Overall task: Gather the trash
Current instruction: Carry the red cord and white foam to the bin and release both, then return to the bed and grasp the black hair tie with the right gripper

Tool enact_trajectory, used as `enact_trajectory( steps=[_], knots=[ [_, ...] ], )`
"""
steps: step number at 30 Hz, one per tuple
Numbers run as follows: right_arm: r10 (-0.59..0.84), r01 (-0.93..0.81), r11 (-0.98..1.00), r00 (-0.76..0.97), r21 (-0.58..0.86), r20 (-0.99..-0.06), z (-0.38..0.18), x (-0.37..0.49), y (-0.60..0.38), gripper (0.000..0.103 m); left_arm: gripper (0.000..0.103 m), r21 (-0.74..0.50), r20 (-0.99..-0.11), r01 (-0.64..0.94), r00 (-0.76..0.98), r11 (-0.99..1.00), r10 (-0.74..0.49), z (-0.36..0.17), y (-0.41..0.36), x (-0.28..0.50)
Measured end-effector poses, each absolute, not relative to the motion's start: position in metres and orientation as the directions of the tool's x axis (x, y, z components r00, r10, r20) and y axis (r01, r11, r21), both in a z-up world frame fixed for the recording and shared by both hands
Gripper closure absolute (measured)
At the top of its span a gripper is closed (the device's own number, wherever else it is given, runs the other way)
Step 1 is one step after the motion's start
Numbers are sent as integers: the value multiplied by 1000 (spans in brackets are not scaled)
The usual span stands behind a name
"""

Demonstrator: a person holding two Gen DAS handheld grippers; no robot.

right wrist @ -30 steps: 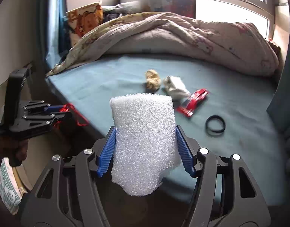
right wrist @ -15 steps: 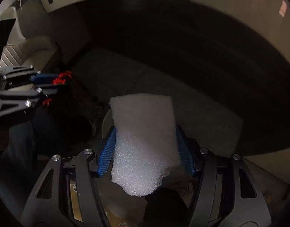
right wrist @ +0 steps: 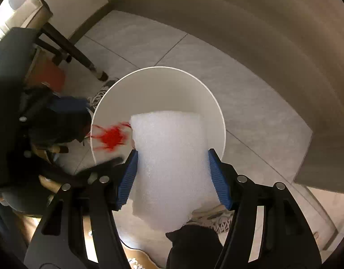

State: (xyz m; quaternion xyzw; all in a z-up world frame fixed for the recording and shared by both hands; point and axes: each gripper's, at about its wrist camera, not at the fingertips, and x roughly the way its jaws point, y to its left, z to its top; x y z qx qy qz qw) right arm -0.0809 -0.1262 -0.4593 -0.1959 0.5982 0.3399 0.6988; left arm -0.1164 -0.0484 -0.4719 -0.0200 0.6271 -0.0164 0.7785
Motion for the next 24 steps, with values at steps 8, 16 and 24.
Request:
enact_trajectory(
  steps=[8, 16, 24],
  knots=[
    [190, -715, 691, 36, 108, -981, -482, -81, -116, 44, 7, -29, -983, -23, 184, 999, -24, -455, -16, -122],
    [154, -718, 691, 39, 79, -987, -481, -86, -106, 5, 7, 33, -968, -125, 243, 992, 63, -389, 53, -124],
    [364, -741, 665, 212, 93, -907, -324, -106, -134, 5, 7, 44, -922, -137, 377, 990, 94, -252, 73, -142]
  ],
)
